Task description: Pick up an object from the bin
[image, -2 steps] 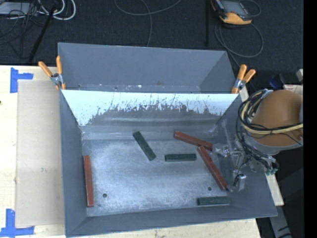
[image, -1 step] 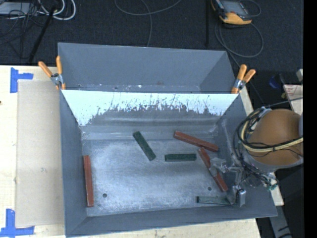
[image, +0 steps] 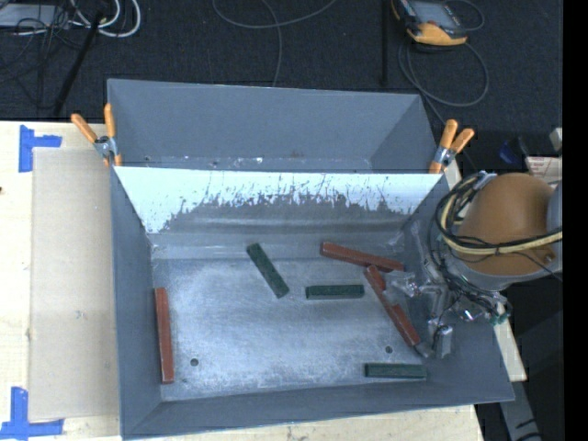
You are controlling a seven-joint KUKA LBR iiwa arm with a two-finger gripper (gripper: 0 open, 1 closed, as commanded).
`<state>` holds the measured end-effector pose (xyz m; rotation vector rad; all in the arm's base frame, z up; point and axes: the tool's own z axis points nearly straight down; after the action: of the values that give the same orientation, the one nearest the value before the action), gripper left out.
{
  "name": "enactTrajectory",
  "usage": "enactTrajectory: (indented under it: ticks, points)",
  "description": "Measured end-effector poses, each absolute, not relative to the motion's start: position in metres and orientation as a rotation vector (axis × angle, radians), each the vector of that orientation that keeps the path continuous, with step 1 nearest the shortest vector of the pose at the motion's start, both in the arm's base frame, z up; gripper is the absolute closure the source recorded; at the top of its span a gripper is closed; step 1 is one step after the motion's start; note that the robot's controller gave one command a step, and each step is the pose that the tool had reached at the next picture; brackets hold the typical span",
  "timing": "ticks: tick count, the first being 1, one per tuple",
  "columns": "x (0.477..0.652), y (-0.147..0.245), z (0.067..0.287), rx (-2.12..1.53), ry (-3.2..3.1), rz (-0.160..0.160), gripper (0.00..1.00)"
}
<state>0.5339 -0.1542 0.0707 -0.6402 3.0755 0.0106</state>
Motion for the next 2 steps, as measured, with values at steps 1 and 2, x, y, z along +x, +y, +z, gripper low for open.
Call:
enactTrajectory:
  ticks: [1, 2]
  points:
    - [0.586, -0.114, 0.089, -0.514, 3.093, 0.003, 0.0]
    - [0.573, -0.073, 0.069, -0.183, 3.137, 0.005, 0.0]
